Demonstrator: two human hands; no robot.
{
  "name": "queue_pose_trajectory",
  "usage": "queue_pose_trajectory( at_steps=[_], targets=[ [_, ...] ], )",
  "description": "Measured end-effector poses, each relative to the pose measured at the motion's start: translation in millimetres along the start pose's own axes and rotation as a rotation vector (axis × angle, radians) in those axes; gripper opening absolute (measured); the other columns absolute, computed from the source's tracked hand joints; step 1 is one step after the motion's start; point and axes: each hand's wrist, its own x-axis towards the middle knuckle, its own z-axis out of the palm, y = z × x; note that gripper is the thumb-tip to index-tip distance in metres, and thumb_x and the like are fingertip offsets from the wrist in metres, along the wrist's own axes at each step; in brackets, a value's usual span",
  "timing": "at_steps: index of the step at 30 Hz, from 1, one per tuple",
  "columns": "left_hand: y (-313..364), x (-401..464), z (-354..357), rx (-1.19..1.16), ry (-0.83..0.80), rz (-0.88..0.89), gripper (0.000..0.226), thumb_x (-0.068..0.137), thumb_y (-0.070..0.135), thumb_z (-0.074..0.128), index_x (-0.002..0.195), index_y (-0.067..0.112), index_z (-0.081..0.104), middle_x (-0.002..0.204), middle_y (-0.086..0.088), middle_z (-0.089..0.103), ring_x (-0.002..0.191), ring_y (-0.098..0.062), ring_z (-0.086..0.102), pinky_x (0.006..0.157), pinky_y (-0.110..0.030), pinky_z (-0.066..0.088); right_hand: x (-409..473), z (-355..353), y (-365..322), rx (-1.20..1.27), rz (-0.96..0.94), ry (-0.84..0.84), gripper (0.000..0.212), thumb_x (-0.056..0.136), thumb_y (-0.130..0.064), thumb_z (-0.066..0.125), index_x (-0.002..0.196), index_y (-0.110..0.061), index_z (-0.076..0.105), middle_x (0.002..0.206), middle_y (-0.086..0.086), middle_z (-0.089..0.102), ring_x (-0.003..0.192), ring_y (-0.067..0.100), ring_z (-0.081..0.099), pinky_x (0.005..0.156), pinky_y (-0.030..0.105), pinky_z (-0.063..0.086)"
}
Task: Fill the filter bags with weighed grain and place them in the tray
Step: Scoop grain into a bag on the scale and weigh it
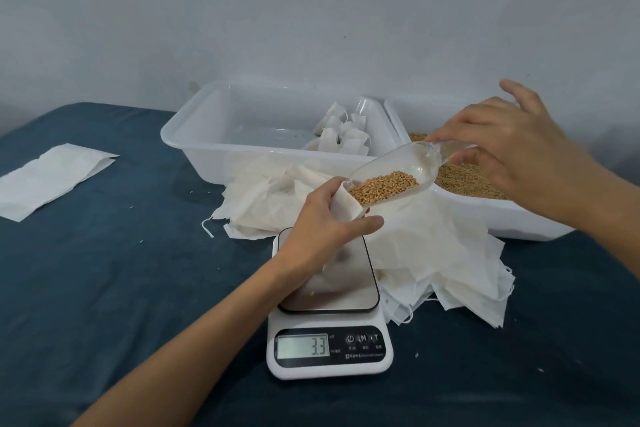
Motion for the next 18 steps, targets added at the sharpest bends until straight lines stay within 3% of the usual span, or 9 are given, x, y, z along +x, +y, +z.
queue_pose_trajectory(
  at_steps=[5,13,15,18],
  targets=[
    [-1.0,0.9,-1.0,0.021,0.012,0.000,0.053,0.072,0.029,0.090,0.118,0.031,0.065,0.113,0.006,0.076,0.107,-0.018,0.072,0.102,-0.043,0.057,-0.2,0.1,0.3,-0.014,-0.016,0.016,0.034,0.086,0.002,0.071,0.118,-0.011,0.073,0.105,0.008,0.070,0.103,0.038,0.064,0.117,0.065,0.020],
    [-0.7,-5.0,3.2,-0.035,-0.051,-0.046,0.042,0.082,0.013,0.087,0.118,0.012,0.066,0.092,0.008,0.072,0.087,-0.006,0.068,0.084,-0.027,0.054,-0.5,-0.1,0.9,-0.050,-0.050,0.051,0.032,0.087,-0.003,0.071,0.118,-0.012,0.073,0.103,0.007,0.070,0.101,0.037,0.064,0.116,0.065,0.021],
    [1.0,-5.1,2.3,-0.049,-0.049,-0.049,0.042,0.083,0.012,0.086,0.120,0.011,0.066,0.098,0.008,0.074,0.094,-0.007,0.071,0.086,-0.027,0.056,-0.3,-0.4,1.1,-0.058,-0.059,0.062,0.031,0.088,-0.005,0.071,0.118,-0.011,0.073,0.103,0.007,0.070,0.099,0.037,0.065,0.116,0.065,0.022],
    [3.5,-4.9,2.2,-0.036,-0.015,-0.051,0.050,0.079,0.016,0.088,0.123,0.017,0.065,0.113,0.003,0.077,0.107,-0.017,0.073,0.102,-0.040,0.056,0.5,-0.5,1.1,-0.067,-0.066,0.066,0.030,0.088,-0.008,0.069,0.117,-0.011,0.073,0.103,0.007,0.070,0.098,0.038,0.065,0.116,0.065,0.021]
  ],
)
